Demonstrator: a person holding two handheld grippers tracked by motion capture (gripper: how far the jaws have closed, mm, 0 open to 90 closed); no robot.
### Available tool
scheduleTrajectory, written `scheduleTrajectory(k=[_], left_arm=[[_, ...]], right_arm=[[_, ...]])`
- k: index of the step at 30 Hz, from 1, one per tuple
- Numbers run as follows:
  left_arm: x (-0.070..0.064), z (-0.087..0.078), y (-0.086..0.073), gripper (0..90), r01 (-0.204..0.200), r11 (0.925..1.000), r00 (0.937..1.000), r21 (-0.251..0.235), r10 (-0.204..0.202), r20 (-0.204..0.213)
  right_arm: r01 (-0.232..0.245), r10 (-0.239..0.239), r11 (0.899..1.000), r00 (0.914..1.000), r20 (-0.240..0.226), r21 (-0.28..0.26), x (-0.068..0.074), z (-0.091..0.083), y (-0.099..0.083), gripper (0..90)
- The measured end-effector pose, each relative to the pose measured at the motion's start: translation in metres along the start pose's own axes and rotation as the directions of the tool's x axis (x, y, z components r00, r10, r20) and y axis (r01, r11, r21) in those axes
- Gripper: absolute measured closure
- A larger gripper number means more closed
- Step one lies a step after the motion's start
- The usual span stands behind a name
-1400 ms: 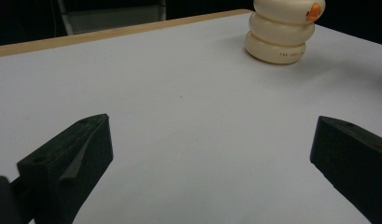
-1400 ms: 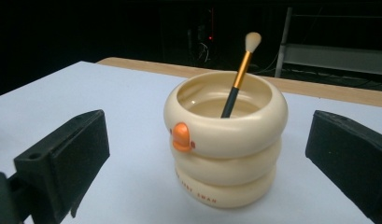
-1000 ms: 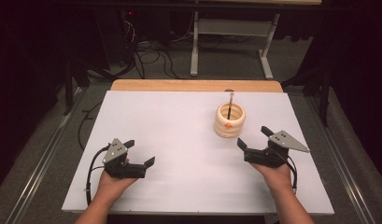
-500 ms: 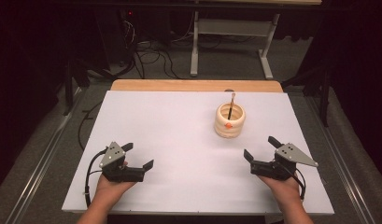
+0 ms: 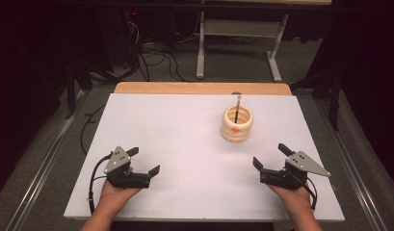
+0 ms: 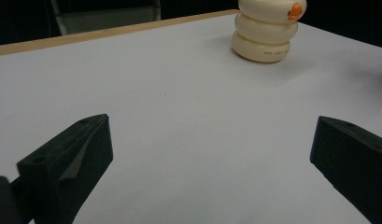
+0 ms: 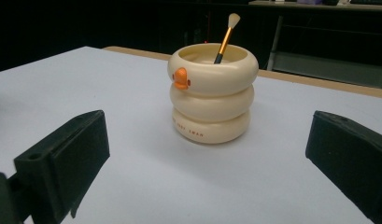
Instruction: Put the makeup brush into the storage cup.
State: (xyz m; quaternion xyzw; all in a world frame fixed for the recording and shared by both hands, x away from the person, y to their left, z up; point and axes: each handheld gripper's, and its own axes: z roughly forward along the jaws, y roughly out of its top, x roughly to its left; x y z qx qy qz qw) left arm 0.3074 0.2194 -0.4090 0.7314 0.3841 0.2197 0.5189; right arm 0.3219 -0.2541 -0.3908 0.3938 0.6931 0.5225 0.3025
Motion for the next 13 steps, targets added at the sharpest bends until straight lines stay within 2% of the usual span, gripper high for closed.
scheduleTrajectory(k=[13], left_arm=[[0.0010, -0.0008, 0.0009, 0.0, 0.006, 1.0000, 1.0000, -0.007, -0.006, 0.003]], right_arm=[[-0.004, 0.004, 1.000, 1.0000, 0.002, 0.005, -0.0002, 0.0022, -0.0020, 1.0]])
